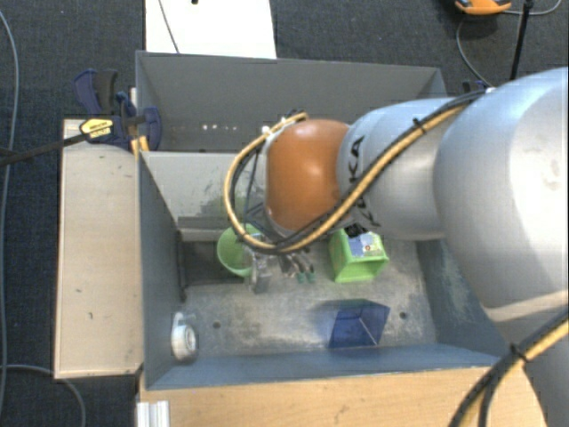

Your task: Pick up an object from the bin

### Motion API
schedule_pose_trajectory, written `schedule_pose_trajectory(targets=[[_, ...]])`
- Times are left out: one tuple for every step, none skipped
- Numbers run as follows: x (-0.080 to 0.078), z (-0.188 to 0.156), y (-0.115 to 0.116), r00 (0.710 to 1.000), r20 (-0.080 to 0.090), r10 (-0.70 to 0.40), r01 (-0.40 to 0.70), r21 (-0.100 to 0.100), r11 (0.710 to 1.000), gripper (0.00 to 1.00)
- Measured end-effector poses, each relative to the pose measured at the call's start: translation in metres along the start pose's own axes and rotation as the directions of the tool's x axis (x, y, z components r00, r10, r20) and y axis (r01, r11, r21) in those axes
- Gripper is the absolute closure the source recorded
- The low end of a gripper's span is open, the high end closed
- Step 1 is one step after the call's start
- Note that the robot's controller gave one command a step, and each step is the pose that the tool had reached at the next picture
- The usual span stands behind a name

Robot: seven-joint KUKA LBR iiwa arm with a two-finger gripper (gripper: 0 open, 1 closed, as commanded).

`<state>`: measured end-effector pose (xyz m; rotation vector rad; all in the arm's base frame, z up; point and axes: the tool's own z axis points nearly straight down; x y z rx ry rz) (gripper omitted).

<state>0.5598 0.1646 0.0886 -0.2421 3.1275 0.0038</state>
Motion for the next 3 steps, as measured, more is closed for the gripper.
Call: schedule_pose_trajectory(targets=[[0.0,0.0,0.0,1.0,0.0,0.001,-0.001,0.0,1.0,1.0],[0.004,-0.033,-0.005,1.0,-0.003,-0.029,0.029,0.0,1.0,1.0],[-0.017,-0.19,0.007,0.999,0.006,0.036,-0.036,-0.002,0.999,1.0]])
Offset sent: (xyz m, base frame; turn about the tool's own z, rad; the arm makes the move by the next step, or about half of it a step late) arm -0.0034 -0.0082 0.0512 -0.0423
